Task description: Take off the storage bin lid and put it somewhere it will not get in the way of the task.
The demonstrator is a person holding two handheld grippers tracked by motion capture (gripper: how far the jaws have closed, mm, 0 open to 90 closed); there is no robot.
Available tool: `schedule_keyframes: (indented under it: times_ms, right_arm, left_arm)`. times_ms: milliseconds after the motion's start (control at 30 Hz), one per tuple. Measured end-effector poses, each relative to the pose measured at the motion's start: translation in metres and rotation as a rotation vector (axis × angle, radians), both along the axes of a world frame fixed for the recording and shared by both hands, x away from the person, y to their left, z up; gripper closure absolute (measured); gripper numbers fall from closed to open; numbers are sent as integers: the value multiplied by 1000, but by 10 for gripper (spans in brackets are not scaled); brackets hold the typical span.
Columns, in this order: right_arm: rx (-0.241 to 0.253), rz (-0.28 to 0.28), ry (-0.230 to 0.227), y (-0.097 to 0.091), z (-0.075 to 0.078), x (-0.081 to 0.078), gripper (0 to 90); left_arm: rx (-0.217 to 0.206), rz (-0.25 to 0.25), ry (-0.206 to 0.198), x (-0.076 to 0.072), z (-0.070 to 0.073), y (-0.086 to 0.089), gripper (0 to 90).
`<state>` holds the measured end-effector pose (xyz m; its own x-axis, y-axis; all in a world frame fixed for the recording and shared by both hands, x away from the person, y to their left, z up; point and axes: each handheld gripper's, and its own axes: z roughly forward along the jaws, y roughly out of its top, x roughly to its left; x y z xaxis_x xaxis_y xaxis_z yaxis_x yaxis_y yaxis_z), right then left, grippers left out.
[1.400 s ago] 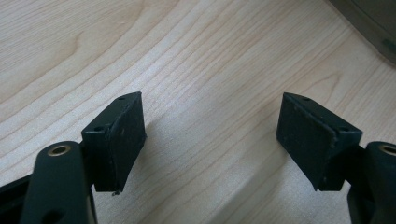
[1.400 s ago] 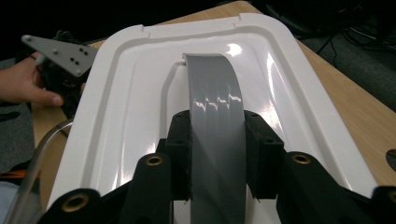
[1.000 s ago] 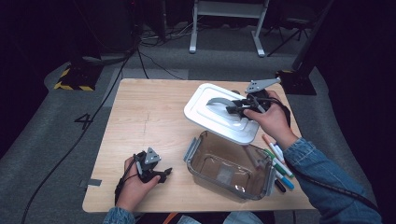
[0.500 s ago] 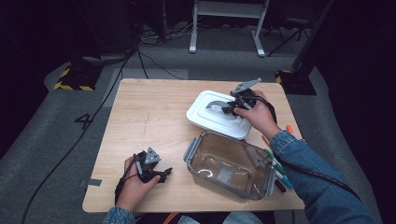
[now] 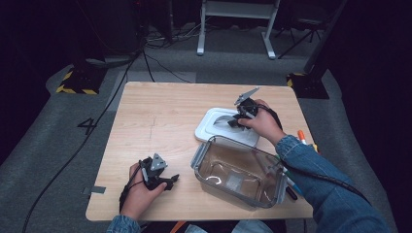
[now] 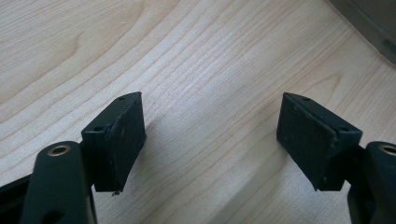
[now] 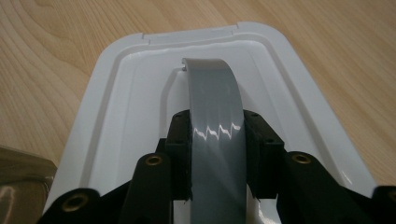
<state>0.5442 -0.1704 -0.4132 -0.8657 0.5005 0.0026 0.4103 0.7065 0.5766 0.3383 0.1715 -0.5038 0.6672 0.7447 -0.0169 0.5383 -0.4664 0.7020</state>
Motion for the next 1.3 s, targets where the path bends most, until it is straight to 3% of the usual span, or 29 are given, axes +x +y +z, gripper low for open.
schedule_keyframes:
  times_ms: [300, 500, 767, 900, 1000, 1300]
  right_arm:
    - [-4, 50, 45, 4, -14, 0, 667]
    - [-6, 90, 106, 6, -21, -2, 658]
    - [17, 182, 88, 12, -20, -5, 667]
    - [28, 176, 101, 12, -21, -4, 644]
    - [30, 162, 85, 9, -18, -5, 615]
    - [107, 98, 33, -13, 4, -10, 548]
  left_arm:
    - [0, 0, 0, 0, 0, 0, 242]
    - [0, 0, 0, 0, 0, 0, 242]
    - [0, 0, -1, 0, 0, 0, 242]
    - [0, 0, -1, 0, 0, 0, 242]
    - [0, 0, 0, 0, 0, 0, 242]
    - [0, 0, 0, 0, 0, 0, 242]
